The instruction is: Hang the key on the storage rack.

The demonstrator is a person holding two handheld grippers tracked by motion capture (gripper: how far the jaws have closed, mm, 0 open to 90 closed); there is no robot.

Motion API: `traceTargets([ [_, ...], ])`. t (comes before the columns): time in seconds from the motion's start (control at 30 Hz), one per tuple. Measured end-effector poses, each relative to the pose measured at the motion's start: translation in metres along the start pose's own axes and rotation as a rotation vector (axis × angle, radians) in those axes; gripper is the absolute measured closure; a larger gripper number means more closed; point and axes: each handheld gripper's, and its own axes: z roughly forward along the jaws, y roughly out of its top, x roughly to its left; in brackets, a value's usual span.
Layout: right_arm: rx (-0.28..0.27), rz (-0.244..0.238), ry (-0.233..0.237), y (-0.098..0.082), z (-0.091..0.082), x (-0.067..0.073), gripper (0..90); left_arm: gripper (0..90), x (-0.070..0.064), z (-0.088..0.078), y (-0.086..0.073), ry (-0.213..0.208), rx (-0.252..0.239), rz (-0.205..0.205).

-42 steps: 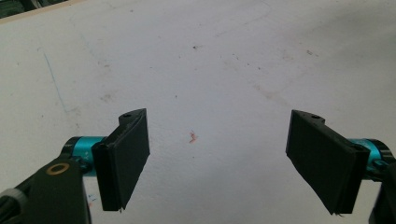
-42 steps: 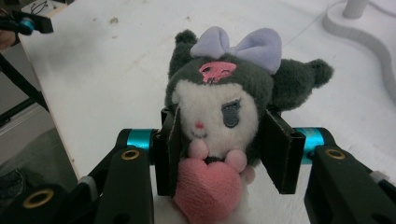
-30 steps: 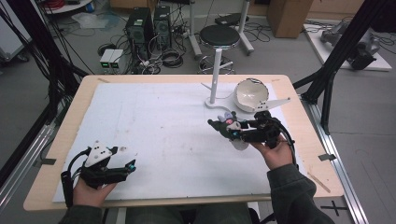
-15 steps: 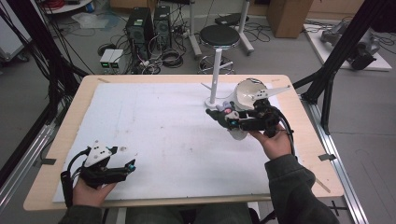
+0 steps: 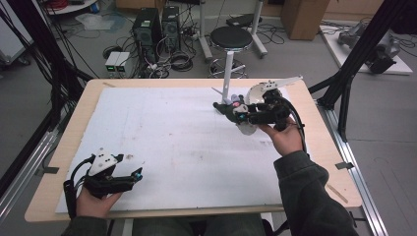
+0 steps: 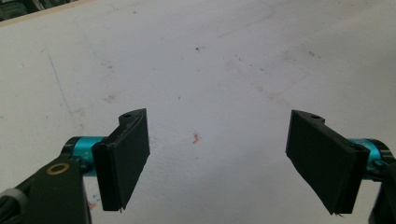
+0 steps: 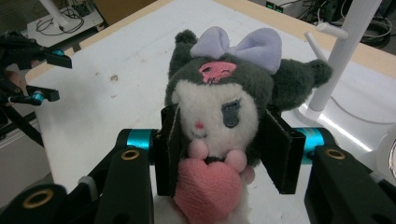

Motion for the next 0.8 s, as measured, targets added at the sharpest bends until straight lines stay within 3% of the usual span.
traceTargets([
  [0.8,-0.023,0.006,-0.062,0.04,0.011,-0.023,53.1,21.9,0.001,0.0,0.0,0.002,-0.001,0.004],
])
